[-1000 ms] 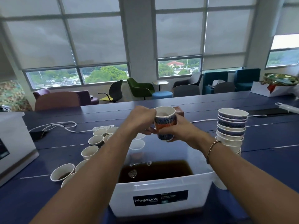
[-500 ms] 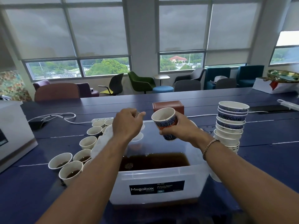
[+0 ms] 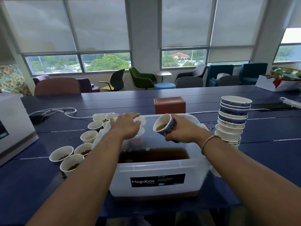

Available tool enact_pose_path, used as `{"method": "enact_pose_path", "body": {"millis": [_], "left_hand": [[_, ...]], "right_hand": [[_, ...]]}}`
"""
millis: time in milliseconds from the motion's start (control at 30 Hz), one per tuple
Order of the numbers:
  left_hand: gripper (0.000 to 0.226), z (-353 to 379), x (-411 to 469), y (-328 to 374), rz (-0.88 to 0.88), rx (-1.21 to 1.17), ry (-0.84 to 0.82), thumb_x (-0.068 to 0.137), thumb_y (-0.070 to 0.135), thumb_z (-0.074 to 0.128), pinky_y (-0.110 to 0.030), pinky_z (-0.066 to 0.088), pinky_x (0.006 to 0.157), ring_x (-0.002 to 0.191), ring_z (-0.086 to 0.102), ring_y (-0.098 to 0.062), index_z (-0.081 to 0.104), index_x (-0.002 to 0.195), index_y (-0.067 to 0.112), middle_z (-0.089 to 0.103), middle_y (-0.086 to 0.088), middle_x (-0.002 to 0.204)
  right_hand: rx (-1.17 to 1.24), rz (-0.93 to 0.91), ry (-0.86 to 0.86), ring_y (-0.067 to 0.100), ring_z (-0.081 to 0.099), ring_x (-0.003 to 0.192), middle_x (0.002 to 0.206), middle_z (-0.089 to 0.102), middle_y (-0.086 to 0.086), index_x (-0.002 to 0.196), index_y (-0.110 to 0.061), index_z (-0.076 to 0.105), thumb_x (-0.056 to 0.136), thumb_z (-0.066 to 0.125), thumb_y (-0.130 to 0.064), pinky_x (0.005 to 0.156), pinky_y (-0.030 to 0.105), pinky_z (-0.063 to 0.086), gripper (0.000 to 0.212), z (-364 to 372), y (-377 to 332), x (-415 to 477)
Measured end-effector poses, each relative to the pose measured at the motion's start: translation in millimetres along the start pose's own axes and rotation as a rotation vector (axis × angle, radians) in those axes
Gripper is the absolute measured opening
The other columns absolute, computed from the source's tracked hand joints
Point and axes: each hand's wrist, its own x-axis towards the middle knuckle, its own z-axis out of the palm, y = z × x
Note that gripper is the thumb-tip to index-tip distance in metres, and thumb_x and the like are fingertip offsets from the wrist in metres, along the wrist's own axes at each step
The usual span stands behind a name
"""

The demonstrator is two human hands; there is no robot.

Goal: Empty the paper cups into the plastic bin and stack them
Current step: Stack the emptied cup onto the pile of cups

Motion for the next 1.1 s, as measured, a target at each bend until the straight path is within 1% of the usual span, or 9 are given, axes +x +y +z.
{"method": "enact_pose_path", "body": {"millis": [100,167,233,400,500,667,800,933,1100], "left_hand": [[0.046,0.2,-0.9,-1.1,0.009,-0.009,-0.006,0.103,0.028,0.041,-0.059,0.004,0.120,0.149,0.019,-0.023,0.037,0.148,0.037,0.029,0.004,0.160],[0.049,0.9,-0.5,-1.2,0.012,-0.004,-0.011,0.101,0.024,0.043,-0.059,0.002,0.120,0.150,0.018,-0.023,0.036,0.148,0.037,0.027,0.005,0.161],[0.051,1.7,-0.1,-1.9,0.016,0.003,-0.011,0.101,0.024,0.044,-0.059,0.002,0.120,0.150,0.017,-0.022,0.035,0.149,0.037,0.027,0.005,0.161],[0.052,3.3,-0.5,-2.9,0.037,0.029,-0.010,0.100,0.023,0.044,-0.059,0.002,0.119,0.151,0.016,-0.022,0.033,0.150,0.036,0.025,0.005,0.162],[0.051,3.0,-2.0,0.1,0.045,0.021,0.012,0.100,0.022,0.045,-0.058,0.005,0.120,0.150,0.019,-0.023,0.036,0.149,0.035,0.027,0.004,0.161],[0.048,6.5,-2.0,-0.6,0.060,-0.012,0.038,0.099,0.023,0.047,-0.055,0.017,0.119,0.146,0.028,-0.024,0.043,0.145,0.034,0.033,0.004,0.158],[0.047,7.6,-2.3,-0.6,0.059,-0.047,0.041,0.098,0.022,0.049,-0.053,0.026,0.117,0.144,0.031,-0.024,0.045,0.144,0.033,0.036,0.003,0.157],[0.050,9.7,-0.3,-1.6,0.050,-0.062,0.015,0.097,0.026,0.052,-0.057,0.023,0.117,0.147,0.025,-0.024,0.042,0.145,0.034,0.031,0.003,0.160],[0.052,11.0,2.3,-3.5,0.052,-0.047,-0.007,0.096,0.031,0.053,-0.059,0.022,0.117,0.149,0.020,-0.024,0.040,0.147,0.036,0.027,0.004,0.161]], "right_hand": [[0.013,0.013,-0.051,0.011,0.053,0.092,0.107,0.057,-0.005,0.128,-0.023,0.049,0.071,0.082,-0.020,0.059,0.006,0.039,0.066,6.1,2.8,4.4],[0.058,0.026,-0.088,0.016,0.059,0.093,0.109,0.059,-0.001,0.127,-0.023,0.049,0.068,0.082,-0.015,0.066,0.020,0.050,0.068,9.7,5.3,7.3],[0.016,0.028,-0.084,0.018,0.060,0.096,0.109,0.060,-0.001,0.125,-0.023,0.050,0.066,0.082,-0.016,0.075,0.031,0.055,0.067,10.8,6.3,7.9],[-0.083,0.018,-0.075,0.019,0.055,0.106,0.114,0.058,-0.003,0.126,-0.024,0.048,0.067,0.082,-0.022,0.091,0.033,0.048,0.068,11.4,6.4,7.8],[-0.121,0.016,-0.069,0.019,0.056,0.105,0.115,0.059,-0.001,0.126,-0.023,0.048,0.069,0.081,-0.022,0.090,0.032,0.047,0.066,11.4,5.9,7.5],[-0.237,-0.022,0.026,0.015,0.055,0.094,0.102,0.059,-0.004,0.117,-0.022,0.050,0.072,0.078,-0.028,0.079,0.027,0.043,0.054,8.4,3.0,3.5],[-0.304,-0.038,0.118,0.017,0.055,0.091,0.105,0.062,-0.001,0.115,-0.022,0.048,0.071,0.076,-0.033,0.079,0.029,0.043,0.053,8.4,4.7,4.2],[-0.335,-0.052,0.186,0.016,0.054,0.088,0.105,0.062,-0.001,0.113,-0.024,0.046,0.071,0.075,-0.036,0.080,0.031,0.048,0.052,8.8,5.6,5.8],[-0.308,-0.032,0.221,0.018,0.057,0.098,0.112,0.059,0.001,0.122,-0.024,0.044,0.071,0.078,-0.038,0.087,0.038,0.054,0.063,10.3,4.7,7.2]]}}
